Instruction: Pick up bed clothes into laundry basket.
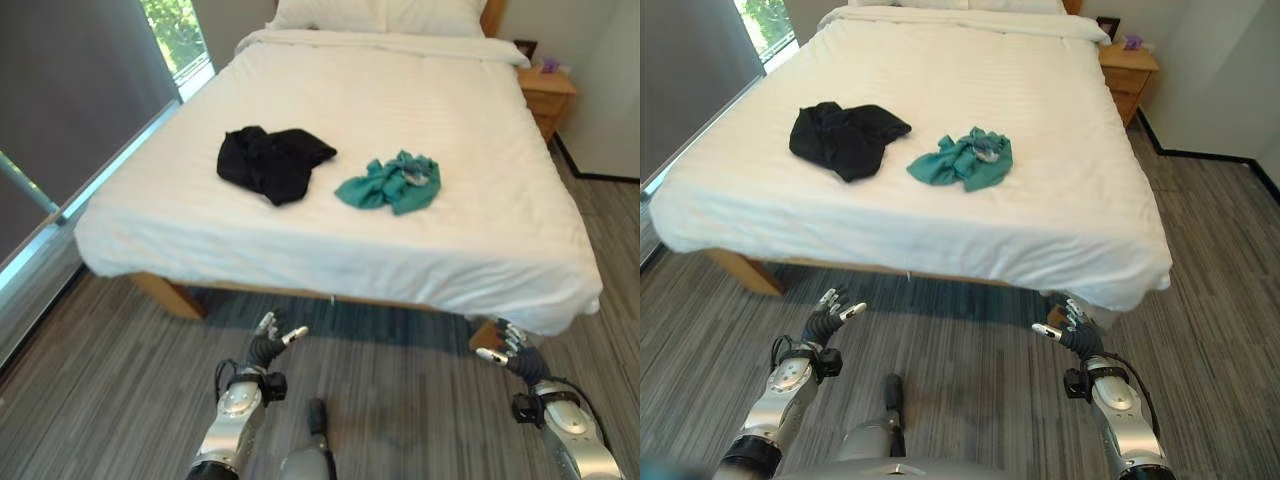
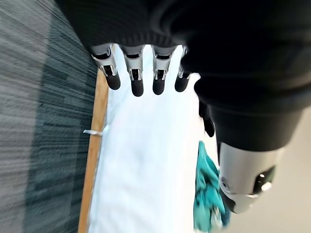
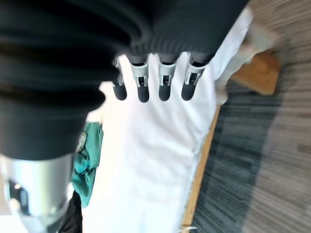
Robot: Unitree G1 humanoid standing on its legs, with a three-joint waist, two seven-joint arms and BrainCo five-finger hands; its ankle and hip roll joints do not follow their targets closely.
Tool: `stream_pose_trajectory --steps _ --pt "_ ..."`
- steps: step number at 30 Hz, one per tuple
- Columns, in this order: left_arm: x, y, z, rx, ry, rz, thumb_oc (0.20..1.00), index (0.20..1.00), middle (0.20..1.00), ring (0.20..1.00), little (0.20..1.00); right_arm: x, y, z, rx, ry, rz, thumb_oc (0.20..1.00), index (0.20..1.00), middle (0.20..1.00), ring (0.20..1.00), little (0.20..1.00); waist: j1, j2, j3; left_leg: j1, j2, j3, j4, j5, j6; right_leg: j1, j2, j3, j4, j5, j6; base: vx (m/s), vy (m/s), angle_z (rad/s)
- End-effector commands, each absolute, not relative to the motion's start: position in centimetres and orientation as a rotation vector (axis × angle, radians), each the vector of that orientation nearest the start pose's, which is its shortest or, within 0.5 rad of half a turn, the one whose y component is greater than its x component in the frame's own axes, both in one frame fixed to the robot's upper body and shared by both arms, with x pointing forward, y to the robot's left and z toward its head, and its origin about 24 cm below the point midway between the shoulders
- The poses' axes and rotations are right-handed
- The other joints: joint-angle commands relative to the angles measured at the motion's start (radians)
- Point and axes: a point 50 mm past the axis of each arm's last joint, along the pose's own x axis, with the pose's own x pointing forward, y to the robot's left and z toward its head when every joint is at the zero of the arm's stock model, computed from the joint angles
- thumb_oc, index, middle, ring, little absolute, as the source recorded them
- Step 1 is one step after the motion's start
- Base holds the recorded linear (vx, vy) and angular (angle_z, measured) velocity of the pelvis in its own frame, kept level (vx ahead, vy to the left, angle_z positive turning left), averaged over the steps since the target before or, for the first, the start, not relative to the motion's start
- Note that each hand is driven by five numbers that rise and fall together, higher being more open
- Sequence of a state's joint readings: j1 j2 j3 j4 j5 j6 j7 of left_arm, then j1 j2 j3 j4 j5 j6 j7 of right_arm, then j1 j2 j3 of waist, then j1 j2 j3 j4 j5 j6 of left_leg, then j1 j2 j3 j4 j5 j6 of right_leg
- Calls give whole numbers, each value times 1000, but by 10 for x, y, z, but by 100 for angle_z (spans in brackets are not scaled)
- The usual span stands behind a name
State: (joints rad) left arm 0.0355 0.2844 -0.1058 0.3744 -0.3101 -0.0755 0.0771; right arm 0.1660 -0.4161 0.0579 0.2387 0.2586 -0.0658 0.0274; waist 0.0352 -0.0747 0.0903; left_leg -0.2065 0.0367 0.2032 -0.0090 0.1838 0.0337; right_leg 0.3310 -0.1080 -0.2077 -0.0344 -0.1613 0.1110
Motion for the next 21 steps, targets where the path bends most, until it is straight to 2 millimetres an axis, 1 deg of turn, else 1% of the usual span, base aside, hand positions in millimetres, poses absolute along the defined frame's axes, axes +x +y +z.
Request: stream_pose_trajectory --steps 1,2,3,4,5,6,7,8,9,10,11,13,14,15,16,17,18,19,20,21 --pt "238 207 -20 32 248 49 1000 1000 1000 1000 1000 221 -247 4 -238 199 -4 1000 1000 1000 1000 1000 46 27 -42 73 80 -36 -23 22 -148 -123 -29 44 -53 174 57 292 213 2" --pt "238 207 -19 32 245 46 1000 1000 1000 1000 1000 224 -244 5 -239 190 -2 1000 1000 1000 1000 1000 50 18 -48 84 63 -33 -23 6 -131 -117 -51 48 -48 199 65 323 307 11" --pt "239 211 -16 53 239 39 1000 1000 1000 1000 1000 229 -237 8 -216 164 6 1000 1000 1000 1000 1000 51 14 -47 106 37 -8 -28 -20 -97 -154 -95 63 72 253 77 226 243 13" --pt "239 211 -15 54 239 39 1000 1000 1000 1000 1000 230 -237 8 -215 164 7 1000 1000 1000 1000 1000 56 11 -47 106 35 -2 -28 -21 -95 -161 -98 70 80 249 79 255 322 -3" --pt "241 213 -11 87 229 22 1000 1000 1000 1000 1000 235 -229 11 -215 148 31 1000 1000 1000 1000 1000 59 15 -38 137 14 5 -48 -38 -68 -229 -115 86 224 308 89 184 242 -13" --pt "242 213 -11 98 227 14 1000 1000 1000 1000 1000 236 -228 12 -227 143 39 1000 1000 1000 1000 1000 56 17 -33 158 -1 0 -56 -47 -53 -262 -119 96 301 349 94 237 326 -16" --pt "244 215 -7 118 216 13 1000 1000 1000 1000 1000 238 -228 17 -241 126 41 1000 1000 1000 1000 1000 49 25 -21 186 -8 -4 -66 -59 -37 -313 -132 86 387 400 94 184 250 0" --pt "246 216 -4 138 204 1 1000 1000 1000 1000 1000 237 -230 19 -250 119 40 1000 1000 1000 1000 1000 36 37 -14 201 -10 -16 -74 -63 -29 -339 -121 99 449 423 96 196 206 16" --pt "247 217 -1 155 195 -8 1000 1000 1000 1000 1000 237 -233 19 -267 122 32 1000 1000 1000 1000 1000 30 44 -10 209 -11 -29 -78 -71 -27 -367 -107 113 471 414 95 237 142 54" --pt "247 218 1 167 190 -13 1000 1000 1000 1000 1000 237 -238 22 -295 120 21 1000 1000 1000 1000 1000 20 51 -6 223 -12 -49 -78 -87 -25 -410 -95 119 479 383 83 257 70 57" --pt "247 218 1 165 186 -13 1000 1000 1000 1000 1000 237 -243 24 -323 117 8 1000 1000 1000 1000 1000 14 52 -5 239 -12 -59 -78 -98 -30 -437 -99 108 447 367 77 265 9 67" --pt "246 219 1 155 189 -18 1000 1000 1000 1000 1000 240 -254 35 -392 92 -25 1000 1000 1000 1000 1000 6 50 -2 259 -5 -71 -78 -117 -45 -461 -137 62 333 364 77 249 -91 47" --pt "244 219 -1 151 198 -24 1000 1000 1000 1000 1000 242 -265 44 -444 72 -55 1000 1000 1000 1000 1000 4 36 -3 269 -7 -78 -78 -130 -56 -481 -153 50 232 368 82 268 -150 37" --pt "243 219 -3 158 211 -38 1000 1000 1000 1000 1000 242 -274 50 -490 63 -85 1000 1000 1000 1000 1000 -5 31 -3 280 -9 -98 -78 -142 -62 -471 -138 54 153 377 89 290 -147 46" --pt "241 219 -6 170 222 -48 1000 1000 1000 1000 1000 241 -282 54 -531 57 -110 1000 1000 1000 1000 1000 -16 24 0 291 -8 -117 -78 -149 -64 -465 -120 84 102 382 93 261 -96 67" --pt "240 218 -7 188 230 -62 1000 1000 1000 1000 1000 239 -291 61 -585 53 -128 1000 1000 1000 1000 1000 -19 17 8 302 -9 -141 -78 -153 -64 -438 -99 134 98 371 96 207 -102 71" --pt "238 216 -9 188 232 -71 1000 1000 1000 1000 1000 243 -299 68 -651 48 -152 1000 1000 1000 1000 1000 -4 4 8 310 -7 -137 -78 -158 -65 -433 -108 110 89 396 106 184 -132 82" --pt "232 211 -16 156 257 -81 1000 1000 1000 1000 1000 245 -309 81 -716 33 -166 1000 1000 1000 1000 1000 10 -7 -11 300 -8 -144 -78 -158 -67 -392 -106 93 39 380 102 126 -109 83" --pt "231 211 -17 154 258 -81 1000 1000 1000 1000 1000 245 -309 81 -718 34 -166 1000 1000 1000 1000 1000 8 -6 -12 300 -8 -146 -78 -158 -67 -389 -106 91 35 382 102 107 -100 72" --pt "228 209 -21 139 275 -87 1000 1000 1000 1000 1000 248 -315 91 -763 23 -168 1000 1000 1000 1000 1000 18 -11 -22 294 -7 -151 -78 -154 -69 -368 -99 83 13 369 100 75 -72 23"
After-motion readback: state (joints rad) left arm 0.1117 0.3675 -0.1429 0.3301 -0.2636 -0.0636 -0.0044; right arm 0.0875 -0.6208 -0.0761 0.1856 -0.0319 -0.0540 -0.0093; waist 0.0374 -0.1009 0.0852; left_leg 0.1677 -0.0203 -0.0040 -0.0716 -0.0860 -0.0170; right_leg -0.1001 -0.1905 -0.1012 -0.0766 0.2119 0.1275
